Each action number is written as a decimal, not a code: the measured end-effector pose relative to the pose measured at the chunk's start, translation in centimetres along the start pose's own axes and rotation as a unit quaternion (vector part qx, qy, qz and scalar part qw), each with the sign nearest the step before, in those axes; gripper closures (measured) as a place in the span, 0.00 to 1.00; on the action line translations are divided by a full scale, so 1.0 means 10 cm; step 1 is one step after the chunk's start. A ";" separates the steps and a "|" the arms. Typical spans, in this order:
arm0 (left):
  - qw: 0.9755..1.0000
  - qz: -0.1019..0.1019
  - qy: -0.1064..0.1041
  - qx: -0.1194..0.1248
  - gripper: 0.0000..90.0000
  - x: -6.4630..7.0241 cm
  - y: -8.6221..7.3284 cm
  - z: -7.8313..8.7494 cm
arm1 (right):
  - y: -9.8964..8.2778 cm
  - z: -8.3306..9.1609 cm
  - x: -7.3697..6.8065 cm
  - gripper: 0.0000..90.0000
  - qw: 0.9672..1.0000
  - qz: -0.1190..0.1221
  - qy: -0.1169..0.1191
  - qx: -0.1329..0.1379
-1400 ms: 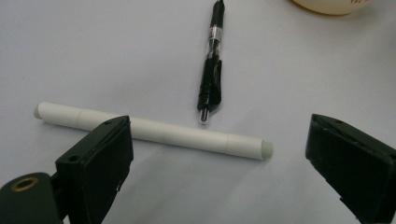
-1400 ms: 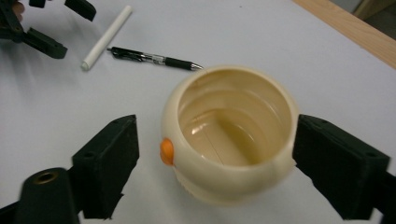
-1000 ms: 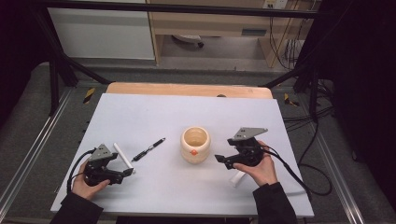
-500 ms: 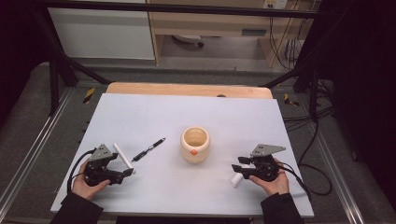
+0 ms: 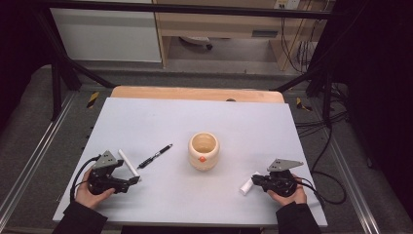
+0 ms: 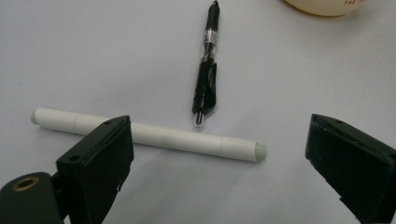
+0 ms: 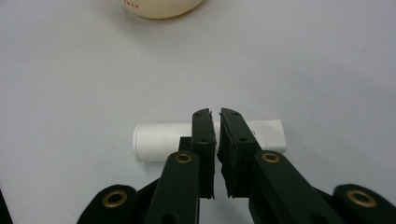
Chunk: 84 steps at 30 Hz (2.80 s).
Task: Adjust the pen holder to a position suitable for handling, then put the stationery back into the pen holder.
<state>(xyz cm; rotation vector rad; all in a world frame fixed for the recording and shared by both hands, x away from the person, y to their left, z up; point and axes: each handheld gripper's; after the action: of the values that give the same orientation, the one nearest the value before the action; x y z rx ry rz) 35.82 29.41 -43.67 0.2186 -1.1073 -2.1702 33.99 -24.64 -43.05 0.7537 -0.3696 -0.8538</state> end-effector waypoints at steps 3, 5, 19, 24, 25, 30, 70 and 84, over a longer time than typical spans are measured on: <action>1.000 0.000 0.000 0.001 0.09 0.00 0.00 0.00 | 0.00 -0.01 -0.01 0.98 1.000 0.002 0.000 -0.008; 1.000 0.000 0.001 -0.001 0.09 0.00 0.00 0.00 | -0.01 -0.01 0.00 0.98 1.000 0.001 0.000 -0.009; 1.000 0.001 -0.001 0.000 0.09 0.00 0.00 0.00 | -0.01 -0.05 0.00 1.00 1.000 0.006 0.002 -0.001; 1.000 0.000 -0.002 0.002 0.09 0.00 -0.01 0.01 | -0.01 -0.03 -0.01 1.00 1.000 0.001 0.007 -0.004; 1.000 0.000 -0.001 0.002 0.09 -0.01 -0.01 0.01 | -0.01 -0.03 -0.01 1.00 1.000 0.001 0.007 -0.004; 1.000 0.000 0.000 0.000 0.09 -0.01 0.00 0.00 | -0.01 -0.02 -0.01 1.00 1.000 0.005 0.006 -0.007; 1.000 -0.004 0.001 -0.008 0.10 0.01 0.01 -0.03 | 0.28 -0.40 -0.06 1.00 0.999 0.009 0.010 0.050; 1.000 -0.006 0.001 -0.009 0.10 0.00 0.01 -0.04 | 0.35 -0.56 -0.08 1.00 0.998 0.005 0.011 0.060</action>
<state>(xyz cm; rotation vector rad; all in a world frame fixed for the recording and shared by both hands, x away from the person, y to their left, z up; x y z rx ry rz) 35.99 29.10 -43.79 0.2186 -1.0872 -2.1891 38.61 -20.05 -44.34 0.8711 -0.4068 -0.8186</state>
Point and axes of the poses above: each handheld gripper's, and its own axes: z roughly backward along the jaws, y roughly out of its top, x roughly to its right, and after that the axes turned 9 degrees about -y, right-handed
